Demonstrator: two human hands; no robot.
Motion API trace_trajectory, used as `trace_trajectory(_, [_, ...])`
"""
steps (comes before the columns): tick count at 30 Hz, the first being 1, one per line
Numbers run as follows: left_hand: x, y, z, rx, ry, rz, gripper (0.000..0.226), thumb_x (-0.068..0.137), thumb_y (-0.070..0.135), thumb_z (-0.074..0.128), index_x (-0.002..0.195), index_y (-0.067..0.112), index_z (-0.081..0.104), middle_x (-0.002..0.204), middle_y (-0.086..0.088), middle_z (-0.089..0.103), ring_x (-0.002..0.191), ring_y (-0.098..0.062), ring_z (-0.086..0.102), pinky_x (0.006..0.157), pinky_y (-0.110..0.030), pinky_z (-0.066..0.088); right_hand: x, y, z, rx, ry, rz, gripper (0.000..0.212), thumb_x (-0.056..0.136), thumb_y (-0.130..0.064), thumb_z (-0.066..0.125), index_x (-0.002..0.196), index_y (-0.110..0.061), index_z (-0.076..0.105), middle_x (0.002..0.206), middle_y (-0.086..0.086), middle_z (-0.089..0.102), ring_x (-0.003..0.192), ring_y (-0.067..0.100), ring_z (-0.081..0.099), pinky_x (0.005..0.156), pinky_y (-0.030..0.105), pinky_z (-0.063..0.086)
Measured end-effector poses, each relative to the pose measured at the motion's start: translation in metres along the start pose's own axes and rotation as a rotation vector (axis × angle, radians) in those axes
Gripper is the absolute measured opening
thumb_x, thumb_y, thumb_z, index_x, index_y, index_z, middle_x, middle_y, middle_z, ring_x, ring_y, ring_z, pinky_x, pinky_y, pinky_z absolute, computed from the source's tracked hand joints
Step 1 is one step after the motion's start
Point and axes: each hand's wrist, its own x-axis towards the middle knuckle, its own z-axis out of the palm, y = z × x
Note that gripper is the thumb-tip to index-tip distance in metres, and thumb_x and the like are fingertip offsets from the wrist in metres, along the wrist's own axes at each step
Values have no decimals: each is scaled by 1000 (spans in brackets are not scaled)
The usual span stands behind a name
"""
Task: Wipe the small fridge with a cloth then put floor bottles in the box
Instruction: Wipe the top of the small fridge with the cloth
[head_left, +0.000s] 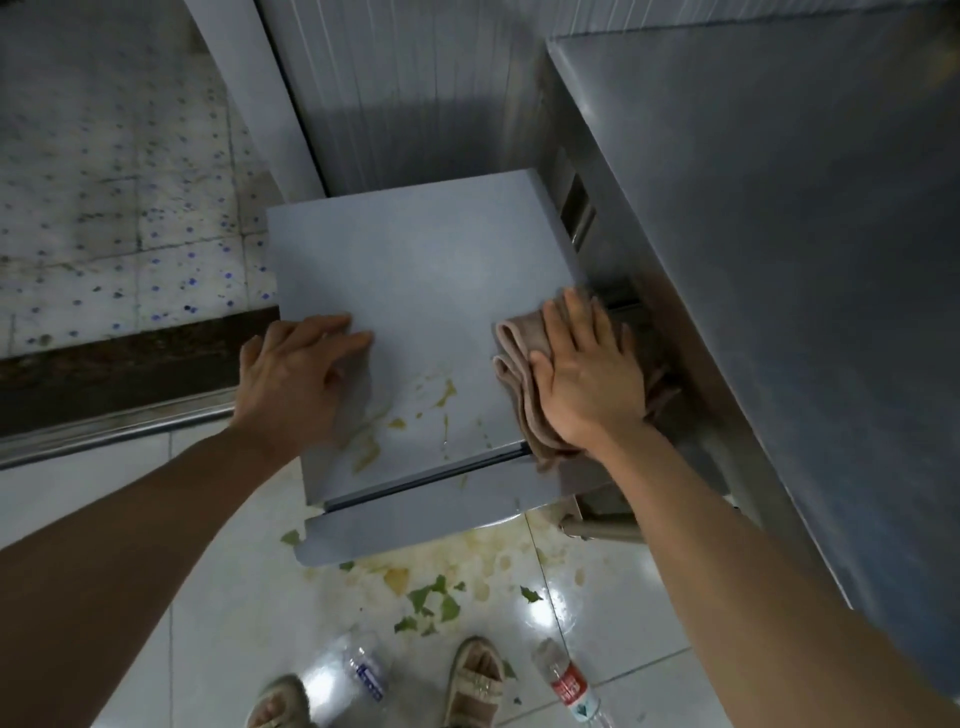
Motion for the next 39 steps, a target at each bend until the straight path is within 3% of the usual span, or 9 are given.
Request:
trace_trajectory(4, [6, -16, -7, -65, -78, 75, 46, 79, 14, 47, 121, 20, 64, 134, -4, 55, 115, -36, 50, 100, -48, 38, 15, -19, 4, -15, 10, 72, 61, 99, -48, 12, 152, -22, 0, 160, 9, -4, 146, 33, -1, 117, 48, 7])
trace_trajectory(10, [-1, -34, -25, -356, -75, 112, 44, 77, -9, 49, 118, 1, 61, 123, -16, 59, 113, -24, 54, 96, -25, 39, -25, -135, 19, 108, 51, -20, 62, 96, -49, 2, 152, -23, -3, 160, 6, -11, 145, 30, -14, 118, 49, -3])
trace_trajectory(13, [-7, -42, -30, -268, -113, 93, 55, 75, -15, 48, 125, 6, 58, 131, -13, 57, 124, -28, 49, 106, -32, 37, -55, -175, 23, 136, 56, -158, 61, 97, -48, 16, 152, -22, 13, 161, 5, 0, 147, 29, -8, 119, 50, 0])
trace_trajectory(16, [-11, -46, -33, -276, -187, 62, 58, 79, -4, 54, 133, 14, 49, 136, -10, 53, 126, -26, 48, 107, -36, 37, -68, -158, 22, 124, 53, -301, 60, 96, -50, 21, 150, -24, 25, 160, 2, 11, 147, 27, 3, 118, 50, 13])
trace_trajectory(19, [-12, -52, -33, -321, -224, 28, 62, 82, -3, 53, 138, 20, 41, 138, -7, 51, 125, -25, 49, 107, -34, 37, -51, -106, 15, 99, 98, -94, 64, 95, -54, 11, 151, -24, 22, 160, 4, 11, 147, 28, 8, 117, 48, 15])
trace_trajectory(22, [-17, -62, -34, -361, -191, 17, 62, 82, -3, 54, 138, 21, 41, 137, -7, 52, 125, -25, 49, 107, -36, 37, -27, -72, 13, 39, 87, 186, 69, 92, -56, 5, 153, -24, 5, 161, 7, 1, 146, 31, 6, 117, 51, 12])
trace_trajectory(27, [-26, -85, -37, -367, -167, -8, 62, 84, -1, 56, 140, 20, 39, 139, -6, 49, 128, -24, 45, 108, -41, 37, 4, -89, 12, 61, 50, 310, 70, 92, -57, 8, 152, -21, -1, 160, 10, -2, 145, 36, 2, 117, 54, 7])
trace_trajectory(35, [-31, -97, -46, -361, -153, -30, 60, 85, -2, 53, 140, 19, 38, 138, -6, 49, 128, -23, 45, 105, -40, 39, -2, -221, 11, 52, 49, -199, 65, 95, -52, 23, 152, -26, 4, 160, 4, -8, 146, 31, -11, 116, 48, -6])
trace_trajectory(39, [-34, -88, -49, -388, -155, 8, 60, 85, -2, 53, 140, 18, 40, 137, -7, 50, 127, -24, 46, 105, -40, 39, -58, -227, 21, 69, 32, -311, 71, 87, -28, 49, 151, -22, 19, 160, 4, -4, 146, 29, -12, 118, 52, -1])
